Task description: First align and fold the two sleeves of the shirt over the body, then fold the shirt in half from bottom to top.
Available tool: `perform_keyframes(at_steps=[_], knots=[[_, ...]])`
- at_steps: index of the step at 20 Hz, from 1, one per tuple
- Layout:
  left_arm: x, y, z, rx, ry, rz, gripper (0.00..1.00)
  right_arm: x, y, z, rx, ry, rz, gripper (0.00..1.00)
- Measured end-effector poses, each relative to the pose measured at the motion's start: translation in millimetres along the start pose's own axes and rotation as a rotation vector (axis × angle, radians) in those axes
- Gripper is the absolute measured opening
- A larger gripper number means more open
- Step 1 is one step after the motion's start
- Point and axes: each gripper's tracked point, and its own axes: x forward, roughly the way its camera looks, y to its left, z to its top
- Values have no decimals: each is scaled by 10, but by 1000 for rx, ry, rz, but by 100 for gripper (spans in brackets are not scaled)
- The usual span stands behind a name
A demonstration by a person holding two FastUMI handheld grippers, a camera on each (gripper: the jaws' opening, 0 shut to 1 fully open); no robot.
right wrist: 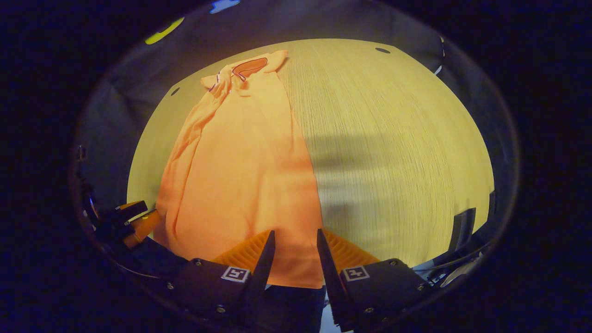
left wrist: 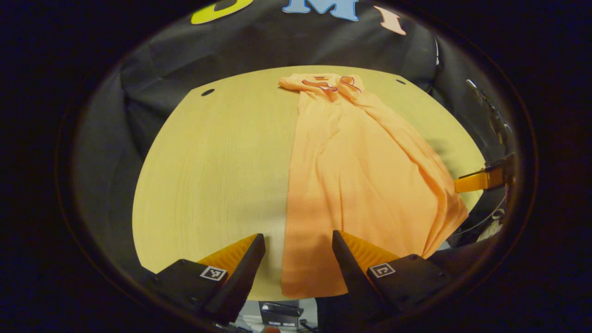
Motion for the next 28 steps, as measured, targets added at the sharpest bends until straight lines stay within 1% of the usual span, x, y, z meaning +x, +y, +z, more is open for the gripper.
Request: perform_keyframes(at_steps=[1,2,3,4,5,6,8,9,10,12,13,14,15,16,21,23,25,28], knots=[[-18,-2,-89,2,12,0,96,19,1,-39,-13,8,-3,58],[-28,-10,-147,0,22,-4,96,30,3,-65,-24,17,-8,58],[-43,-22,-210,-3,31,-5,93,42,0,-106,-35,24,-14,58],[-54,-25,-264,-7,43,-7,96,44,-7,-131,-44,33,-21,58],[-51,-28,-304,-12,49,-7,96,54,-18,-162,-53,41,-31,58],[-37,-37,-309,-16,56,-9,94,54,-21,-181,-61,46,-39,58],[-13,-48,-372,-19,76,-8,94,76,-36,-212,-78,60,-58,58],[1,-29,-402,-17,92,-2,96,79,-35,-226,-86,66,-66,58],[20,-15,-434,-15,106,4,96,85,-36,-220,-92,70,-73,58],[45,-15,-398,-17,107,3,96,105,-35,-222,-103,79,-87,58],[59,-30,-400,-15,115,-1,99,115,-39,-228,-107,84,-93,58],[65,-38,-377,-15,118,-8,93,114,-38,-228,-109,88,-99,58],[67,-39,-395,-14,126,-11,96,118,-37,-231,-113,94,-106,58],[76,-41,-387,-15,133,-14,94,121,-39,-231,-117,100,-113,58],[100,-48,-385,-14,195,-15,94,135,-49,-239,-152,146,-162,58],[109,-45,-380,-20,226,-13,96,134,-49,-240,-140,163,-163,59],[112,-45,-377,-22,248,-12,95,136,-54,-235,-121,179,-163,59],[114,-55,-359,-24,250,-12,96,132,-52,-233,-106,215,-169,60]])
